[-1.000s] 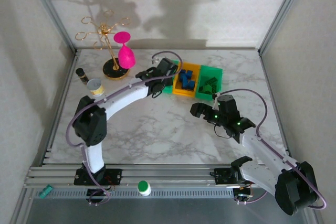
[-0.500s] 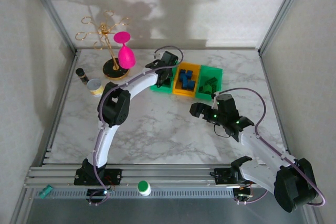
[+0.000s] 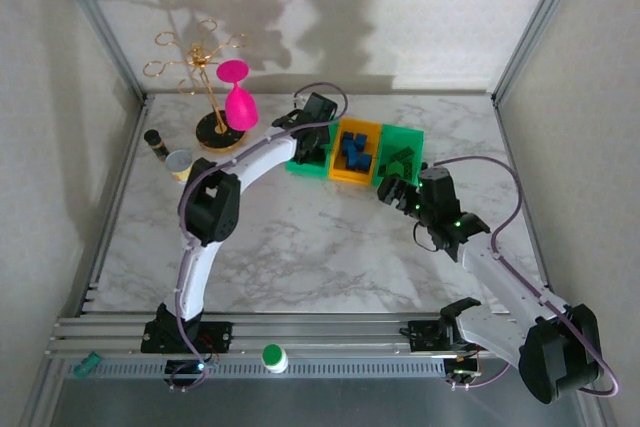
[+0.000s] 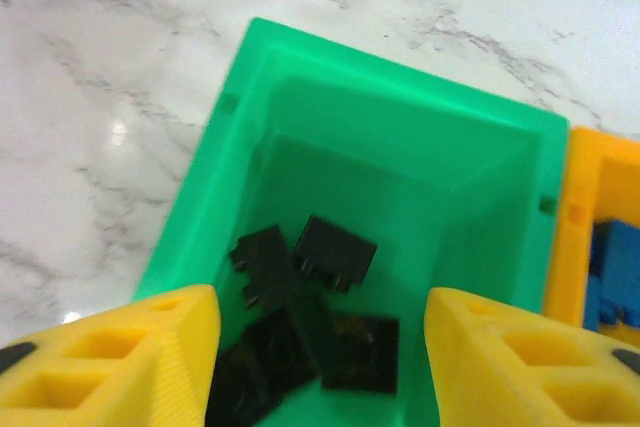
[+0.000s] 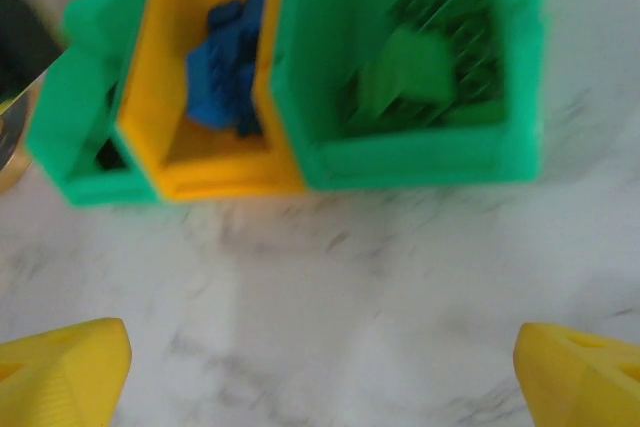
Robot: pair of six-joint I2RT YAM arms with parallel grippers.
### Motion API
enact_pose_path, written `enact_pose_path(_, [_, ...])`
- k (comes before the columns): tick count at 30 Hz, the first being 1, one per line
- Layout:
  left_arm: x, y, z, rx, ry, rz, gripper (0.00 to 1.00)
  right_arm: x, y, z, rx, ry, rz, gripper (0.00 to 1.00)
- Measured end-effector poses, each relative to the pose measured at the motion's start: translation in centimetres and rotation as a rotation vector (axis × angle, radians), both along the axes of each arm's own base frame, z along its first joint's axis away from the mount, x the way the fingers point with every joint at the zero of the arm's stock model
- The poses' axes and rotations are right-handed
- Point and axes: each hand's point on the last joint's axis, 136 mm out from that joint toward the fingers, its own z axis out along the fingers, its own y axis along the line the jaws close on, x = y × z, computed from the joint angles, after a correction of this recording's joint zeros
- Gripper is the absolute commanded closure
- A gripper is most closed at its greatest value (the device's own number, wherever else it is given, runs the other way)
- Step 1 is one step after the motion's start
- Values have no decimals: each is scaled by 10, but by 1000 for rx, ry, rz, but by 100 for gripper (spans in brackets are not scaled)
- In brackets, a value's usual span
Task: Sort the legos into containers by color
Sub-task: Place the lego in the container, then reset both arms
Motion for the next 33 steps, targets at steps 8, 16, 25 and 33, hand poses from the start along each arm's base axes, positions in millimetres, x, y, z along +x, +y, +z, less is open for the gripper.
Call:
enact_pose_path(8, [-118,73,138,-210,-304,1,0,32,-90,17,-300,-170,-351,1])
enact_pose_path(16, [-162,216,85,-24,-417,358,0,40,-137,-42,-557,-152,-446,1])
enact_pose_path(25, [-206,319,-10,185,-465,559,0,51,-144,-50,-523,-347,-315,1])
enact_pose_path(33, [-192,318,-20,150,-583,483,0,61,-127,-58,-465,-451,-155,1])
